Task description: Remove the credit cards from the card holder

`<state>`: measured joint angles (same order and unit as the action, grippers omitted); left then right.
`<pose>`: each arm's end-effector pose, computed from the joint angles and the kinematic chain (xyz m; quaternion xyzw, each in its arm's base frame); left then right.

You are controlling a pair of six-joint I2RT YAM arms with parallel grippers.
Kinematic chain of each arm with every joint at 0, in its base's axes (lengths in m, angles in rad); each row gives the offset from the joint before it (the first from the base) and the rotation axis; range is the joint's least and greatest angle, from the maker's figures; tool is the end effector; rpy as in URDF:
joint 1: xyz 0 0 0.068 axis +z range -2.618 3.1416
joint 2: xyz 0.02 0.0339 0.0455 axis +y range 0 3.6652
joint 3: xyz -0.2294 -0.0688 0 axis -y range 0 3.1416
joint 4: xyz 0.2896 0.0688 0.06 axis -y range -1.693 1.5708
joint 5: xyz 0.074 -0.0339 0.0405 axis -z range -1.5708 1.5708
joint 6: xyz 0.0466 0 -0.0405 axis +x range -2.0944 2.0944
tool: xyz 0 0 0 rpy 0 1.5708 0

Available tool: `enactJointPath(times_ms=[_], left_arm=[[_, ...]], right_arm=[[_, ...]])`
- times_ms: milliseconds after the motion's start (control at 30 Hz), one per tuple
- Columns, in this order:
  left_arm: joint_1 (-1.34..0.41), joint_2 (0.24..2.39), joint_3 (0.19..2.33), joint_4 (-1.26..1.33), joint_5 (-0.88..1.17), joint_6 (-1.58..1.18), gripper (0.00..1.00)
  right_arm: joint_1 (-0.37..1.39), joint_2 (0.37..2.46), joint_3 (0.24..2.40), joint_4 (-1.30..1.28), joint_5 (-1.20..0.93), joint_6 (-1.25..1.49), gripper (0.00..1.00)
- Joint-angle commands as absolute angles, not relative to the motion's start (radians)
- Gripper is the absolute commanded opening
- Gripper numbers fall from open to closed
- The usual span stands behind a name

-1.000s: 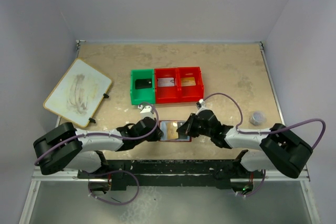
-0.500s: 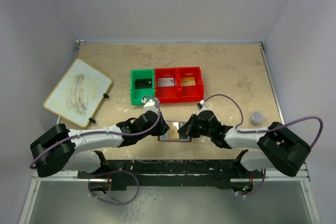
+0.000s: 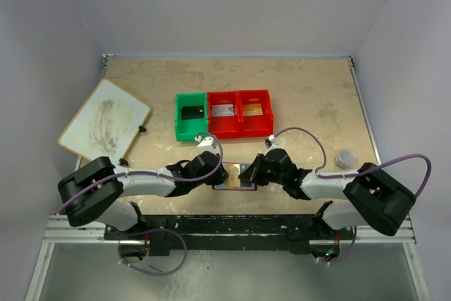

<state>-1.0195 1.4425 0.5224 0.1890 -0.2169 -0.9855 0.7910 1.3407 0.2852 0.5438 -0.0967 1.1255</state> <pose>0.1671 -0.2527 0.0671 -0.0287 0.9084 -0.2883 0.3014 0.1849 0.1934 0.0555 0.1194 0.8541 0.4368 0.2560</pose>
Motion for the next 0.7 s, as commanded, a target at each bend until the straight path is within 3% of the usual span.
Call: enactJointPath(times_ms=[0,400,533,667], left_arm=[[-1.026,1.417,0.470,0.176,-0.227,-0.992,0.11],[-1.026,1.408,0.446,0.156,-0.214,-0.991,0.02],[-1.026,1.408,0.440,0.155,-0.213,-0.994,0.01],[-1.026,1.407,0.433,0.158,-0.213,-1.000,0.00]], right_arm=[[0.788,1.343,0.282,0.575,-0.104,1.135,0.00],[0.788,1.425,0.273,0.745,-0.143,1.177,0.26],[0.788,1.482,0.271,0.827,-0.179,1.169,0.26],[0.788,1.505,0.284,0.830,-0.192,1.160,0.18]])
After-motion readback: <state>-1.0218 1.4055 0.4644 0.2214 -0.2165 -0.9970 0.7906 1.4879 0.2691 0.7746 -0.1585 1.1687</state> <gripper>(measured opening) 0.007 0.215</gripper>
